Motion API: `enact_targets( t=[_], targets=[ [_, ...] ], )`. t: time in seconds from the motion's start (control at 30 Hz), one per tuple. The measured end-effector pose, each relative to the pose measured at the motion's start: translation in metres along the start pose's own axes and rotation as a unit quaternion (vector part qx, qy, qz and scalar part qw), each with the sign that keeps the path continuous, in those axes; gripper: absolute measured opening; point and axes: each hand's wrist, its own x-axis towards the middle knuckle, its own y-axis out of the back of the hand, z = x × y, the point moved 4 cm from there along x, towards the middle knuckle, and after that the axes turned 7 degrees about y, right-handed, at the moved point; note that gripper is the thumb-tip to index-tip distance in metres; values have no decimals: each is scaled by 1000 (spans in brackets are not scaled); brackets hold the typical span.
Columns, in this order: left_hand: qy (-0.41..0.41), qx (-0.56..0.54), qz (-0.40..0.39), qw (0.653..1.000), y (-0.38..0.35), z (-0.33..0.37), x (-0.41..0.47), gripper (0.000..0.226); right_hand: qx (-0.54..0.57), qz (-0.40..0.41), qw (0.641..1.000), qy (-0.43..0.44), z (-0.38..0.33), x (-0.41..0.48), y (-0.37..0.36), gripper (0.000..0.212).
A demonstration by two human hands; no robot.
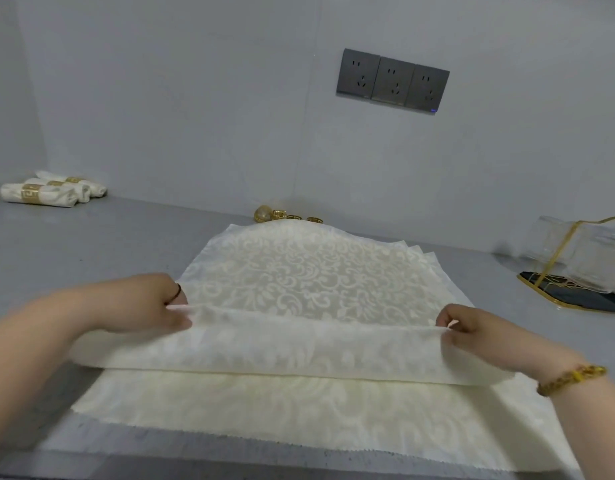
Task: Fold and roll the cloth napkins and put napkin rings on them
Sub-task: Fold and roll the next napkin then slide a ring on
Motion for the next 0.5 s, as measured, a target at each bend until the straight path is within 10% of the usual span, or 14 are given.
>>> enact_targets(
  t=[0.17, 0.5],
  targets=[
    [121, -71, 138, 980, -2, -19, 28, 22, 9, 135, 989, -64, 10, 39, -12, 21],
    [163, -84, 218, 959, -14, -31, 66, 11, -116, 134, 980, -94, 10, 99, -33, 24]
  ],
)
